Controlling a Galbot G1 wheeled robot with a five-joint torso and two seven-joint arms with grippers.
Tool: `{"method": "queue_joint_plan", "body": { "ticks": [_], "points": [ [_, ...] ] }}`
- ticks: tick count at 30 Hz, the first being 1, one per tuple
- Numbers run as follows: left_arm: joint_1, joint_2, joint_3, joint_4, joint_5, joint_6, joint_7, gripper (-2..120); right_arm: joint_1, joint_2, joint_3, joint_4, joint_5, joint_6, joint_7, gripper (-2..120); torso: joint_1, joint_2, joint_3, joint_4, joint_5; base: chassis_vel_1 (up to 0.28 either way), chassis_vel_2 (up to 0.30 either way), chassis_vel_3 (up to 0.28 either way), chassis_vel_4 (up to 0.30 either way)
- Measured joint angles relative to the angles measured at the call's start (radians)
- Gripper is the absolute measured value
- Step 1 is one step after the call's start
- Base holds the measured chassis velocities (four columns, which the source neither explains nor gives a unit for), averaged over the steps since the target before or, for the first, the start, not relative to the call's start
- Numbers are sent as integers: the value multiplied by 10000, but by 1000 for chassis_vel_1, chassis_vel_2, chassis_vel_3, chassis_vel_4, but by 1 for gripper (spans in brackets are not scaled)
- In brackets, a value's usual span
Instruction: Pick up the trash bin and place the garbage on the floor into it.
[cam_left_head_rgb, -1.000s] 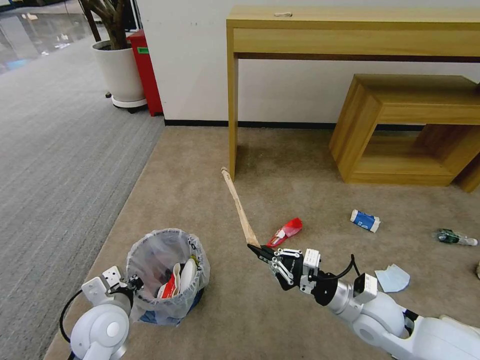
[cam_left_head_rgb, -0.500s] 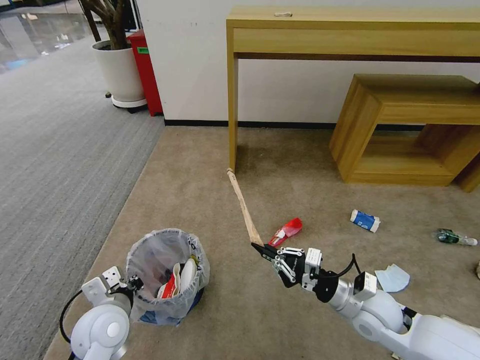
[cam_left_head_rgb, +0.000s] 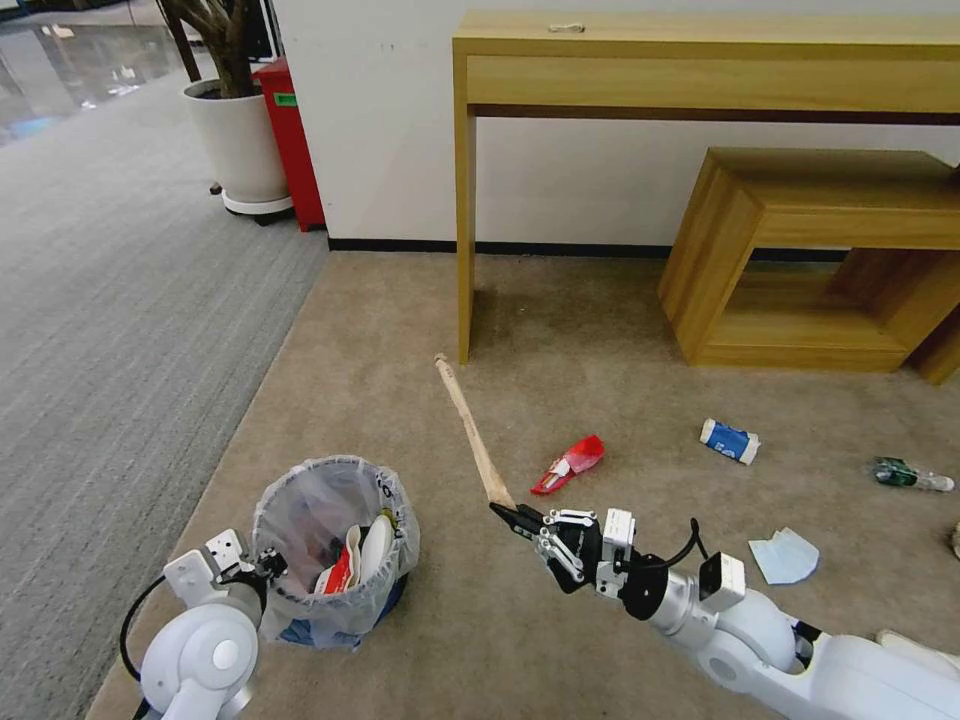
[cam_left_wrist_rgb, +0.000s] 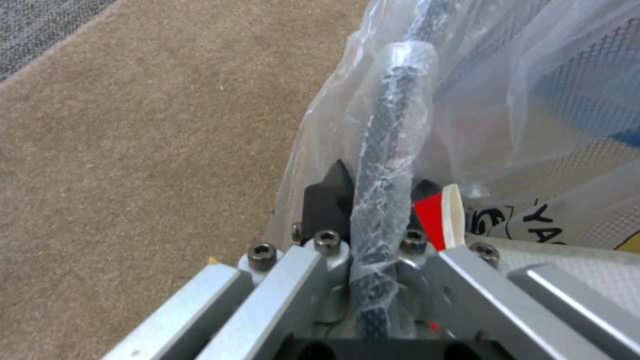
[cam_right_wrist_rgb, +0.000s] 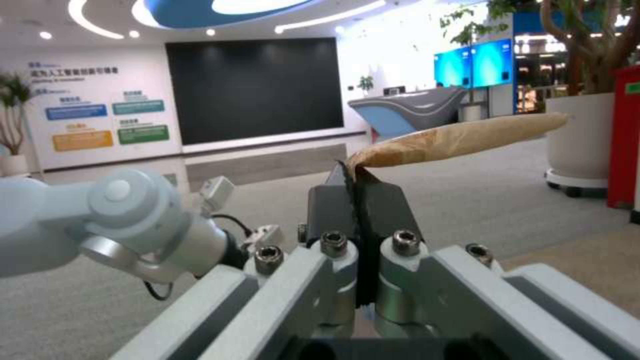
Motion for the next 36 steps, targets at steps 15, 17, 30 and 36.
{"method": "queue_joint_plan", "body": {
  "ticks": [15,17,30,36],
  "points": [
    [-61,161,-342,-707,-826,197,-272,0,140,93,-133,-182,-146,-30,-52,0,3,-4,5,-7,-9,0,0,0,0],
    [-62,165,-390,-804,-848,196,-279,0,168,117,-157,-216,-165,-31,-52,0,3,-4,3,-3,-3,0,0,0,0],
    [-61,93,-672,-1577,-1101,151,-342,0,287,138,-237,-317,-216,-52,-78,0,2,-3,-1,0,7,0,0,0,0],
    [-97,63,-734,-1809,-1286,192,-429,0,304,96,-231,-323,-217,-52,-95,0,2,-2,-2,0,7,0,0,0,0]
  ]
}}
